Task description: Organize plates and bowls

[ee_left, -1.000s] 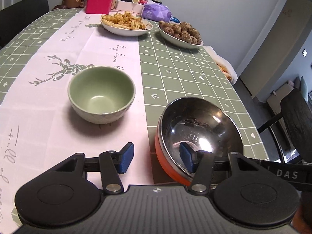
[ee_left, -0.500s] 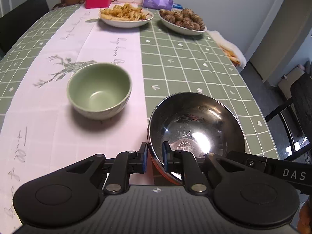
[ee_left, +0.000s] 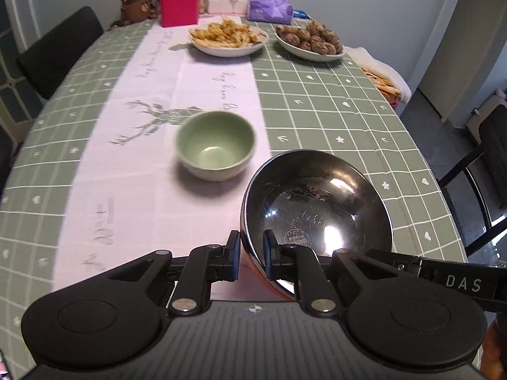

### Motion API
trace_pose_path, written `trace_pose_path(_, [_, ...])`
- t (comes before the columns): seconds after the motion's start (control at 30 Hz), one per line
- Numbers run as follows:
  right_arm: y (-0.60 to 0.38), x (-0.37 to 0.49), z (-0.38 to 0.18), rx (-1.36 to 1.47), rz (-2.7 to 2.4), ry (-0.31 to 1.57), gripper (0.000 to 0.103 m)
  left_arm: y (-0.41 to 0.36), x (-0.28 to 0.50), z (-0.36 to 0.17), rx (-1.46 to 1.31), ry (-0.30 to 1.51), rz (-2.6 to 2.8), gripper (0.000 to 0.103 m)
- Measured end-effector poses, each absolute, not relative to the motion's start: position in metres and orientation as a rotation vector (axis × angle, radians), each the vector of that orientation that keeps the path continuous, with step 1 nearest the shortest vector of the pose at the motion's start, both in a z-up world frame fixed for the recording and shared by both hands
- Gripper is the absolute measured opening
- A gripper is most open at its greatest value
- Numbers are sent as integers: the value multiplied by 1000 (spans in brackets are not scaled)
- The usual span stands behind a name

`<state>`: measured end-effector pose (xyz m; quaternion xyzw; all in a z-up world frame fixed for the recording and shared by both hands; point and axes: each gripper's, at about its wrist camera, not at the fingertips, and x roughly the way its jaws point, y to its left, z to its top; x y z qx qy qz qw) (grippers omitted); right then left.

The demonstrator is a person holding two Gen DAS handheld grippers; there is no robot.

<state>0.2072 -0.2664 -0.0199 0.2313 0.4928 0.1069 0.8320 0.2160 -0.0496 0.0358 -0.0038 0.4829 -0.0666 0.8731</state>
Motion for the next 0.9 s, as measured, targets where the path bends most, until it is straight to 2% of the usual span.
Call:
trace_pose_path(0.23, [-235,176,-14,497,303,1050,14,-20,180,57,27,982,-109,16])
trace_pose_path(0.9, [-211,58,-10,396,377,1017,14,19,65,48,-73,1038,-144,16])
